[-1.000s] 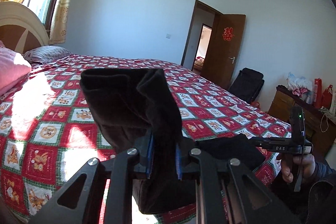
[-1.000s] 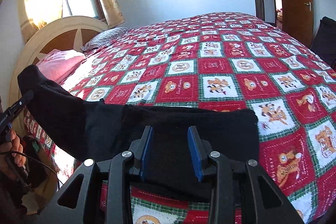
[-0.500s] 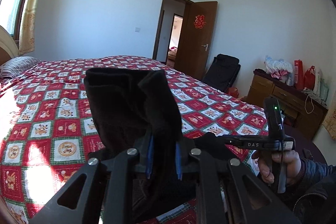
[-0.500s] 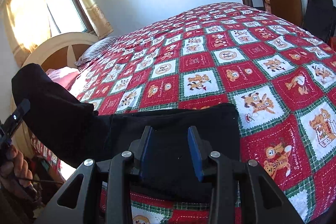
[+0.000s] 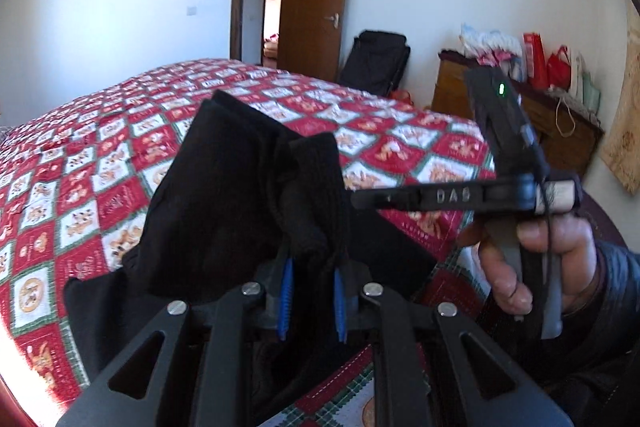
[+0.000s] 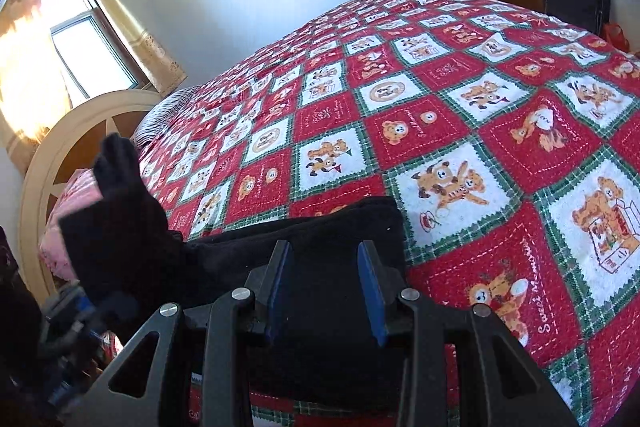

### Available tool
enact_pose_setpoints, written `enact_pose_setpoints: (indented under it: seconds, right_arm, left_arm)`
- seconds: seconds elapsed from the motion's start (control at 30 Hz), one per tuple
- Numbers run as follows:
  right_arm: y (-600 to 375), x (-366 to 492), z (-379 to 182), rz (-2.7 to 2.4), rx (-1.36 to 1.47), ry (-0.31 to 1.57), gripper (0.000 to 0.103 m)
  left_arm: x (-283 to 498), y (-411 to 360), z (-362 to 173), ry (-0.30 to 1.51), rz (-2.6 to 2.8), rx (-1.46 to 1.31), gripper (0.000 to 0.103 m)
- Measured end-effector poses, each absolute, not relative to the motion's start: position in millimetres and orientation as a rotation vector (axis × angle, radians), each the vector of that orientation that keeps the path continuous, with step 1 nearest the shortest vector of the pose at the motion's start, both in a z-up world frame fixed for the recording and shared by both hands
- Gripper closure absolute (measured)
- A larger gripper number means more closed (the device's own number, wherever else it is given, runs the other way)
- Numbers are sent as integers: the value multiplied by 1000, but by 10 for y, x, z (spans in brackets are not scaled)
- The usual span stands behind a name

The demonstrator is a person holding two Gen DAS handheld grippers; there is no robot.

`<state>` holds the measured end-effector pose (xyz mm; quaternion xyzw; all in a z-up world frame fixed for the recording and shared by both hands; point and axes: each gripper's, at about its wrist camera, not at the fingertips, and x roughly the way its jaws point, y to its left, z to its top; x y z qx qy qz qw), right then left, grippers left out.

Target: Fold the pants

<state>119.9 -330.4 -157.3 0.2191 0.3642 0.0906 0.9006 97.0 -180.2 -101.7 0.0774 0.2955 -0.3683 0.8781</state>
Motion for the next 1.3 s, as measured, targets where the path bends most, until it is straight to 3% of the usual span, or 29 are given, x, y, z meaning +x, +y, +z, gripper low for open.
enact_pose_setpoints:
  seconds: [0.3,0.33,0.4,0.47,0.57,0.8,0.93,1.1,1.17,1.23,1.3]
  right_arm:
    - [-3556,1292,-1650,259,596,777,65]
    - [-3582,1302,-1653,281,617,780,56]
    - [-3633,1314,-1648,322,652,780,44]
    - [-3654,1319,-1628,324,648,779,44]
    - [-3635,1322,-1593,336,636,773,44]
    - [-3313,1217,-1394,325,457,766,44]
    - [-2862,1189,-1439,276,224,819,44]
    - [-2935,1312,-1733,233,246,876,44]
    - [-2993,1354,-1790,253,296,886,45]
    - [-2970,1370,-1810,300,330,894,65]
    - [-2948,1371,-1830,321,353,903,72]
  left_arm:
    - [902,-2169,-1368,702,-787,283,84]
    - [880,-2188,-1393,696,-781,297,83]
    - [825,-2176,-1398,690,-789,286,76]
    - [752,-2154,-1360,671,-812,263,69]
    - [619,-2046,-1257,617,-844,212,49]
    - [525,-1630,-1067,493,-703,170,21]
    - [696,-1326,-1144,511,-560,108,19]
    - [947,-937,-1313,560,-386,34,11]
    - [1020,-797,-1383,576,-333,-4,5]
    - [1109,-677,-1463,605,-309,-44,5]
    - [1156,-620,-1515,631,-301,-76,5]
